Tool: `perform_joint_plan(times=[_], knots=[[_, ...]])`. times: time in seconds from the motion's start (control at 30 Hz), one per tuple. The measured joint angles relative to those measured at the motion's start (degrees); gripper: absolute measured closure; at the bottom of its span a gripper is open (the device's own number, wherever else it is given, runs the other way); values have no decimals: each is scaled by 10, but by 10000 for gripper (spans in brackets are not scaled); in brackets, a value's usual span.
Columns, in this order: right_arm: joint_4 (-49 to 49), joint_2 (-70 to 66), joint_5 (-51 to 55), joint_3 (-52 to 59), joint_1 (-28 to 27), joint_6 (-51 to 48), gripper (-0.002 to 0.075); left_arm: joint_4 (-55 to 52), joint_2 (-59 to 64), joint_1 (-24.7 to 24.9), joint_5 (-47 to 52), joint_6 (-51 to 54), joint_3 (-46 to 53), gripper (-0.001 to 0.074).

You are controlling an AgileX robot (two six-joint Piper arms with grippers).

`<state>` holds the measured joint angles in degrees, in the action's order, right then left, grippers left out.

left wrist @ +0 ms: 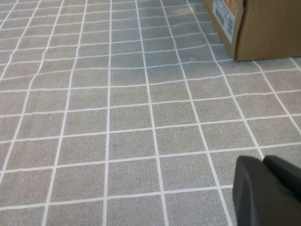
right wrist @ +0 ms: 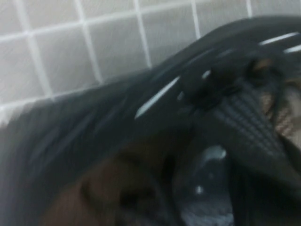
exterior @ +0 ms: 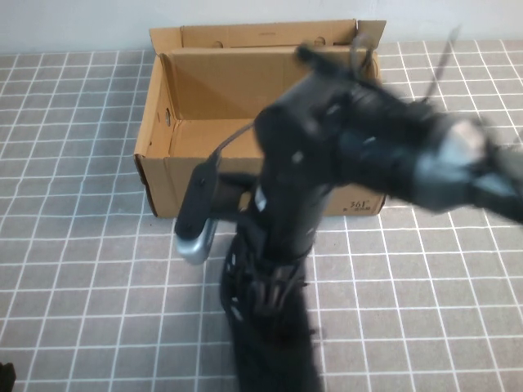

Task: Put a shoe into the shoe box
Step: Pick up the shoe from the table, then hand over the shoe

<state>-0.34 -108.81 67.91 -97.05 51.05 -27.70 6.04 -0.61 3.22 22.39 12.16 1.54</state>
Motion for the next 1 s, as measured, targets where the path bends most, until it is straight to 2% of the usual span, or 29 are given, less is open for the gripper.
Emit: perform_joint_plan(times=[0.23, 0.37, 0.6, 1.0], knots=[[-5, 110, 35, -3, 0, 15, 725, 0, 0, 0, 0, 0, 0, 736], [-21, 144, 45, -50, 0, 15, 725, 0, 0, 0, 0, 0, 0, 736], [-85, 146, 46, -140, -2, 15, 726, 0, 0, 0, 0, 0, 0, 736], [-74, 143, 47, -147, -59, 32, 726, 0, 0, 0, 0, 0, 0, 736]])
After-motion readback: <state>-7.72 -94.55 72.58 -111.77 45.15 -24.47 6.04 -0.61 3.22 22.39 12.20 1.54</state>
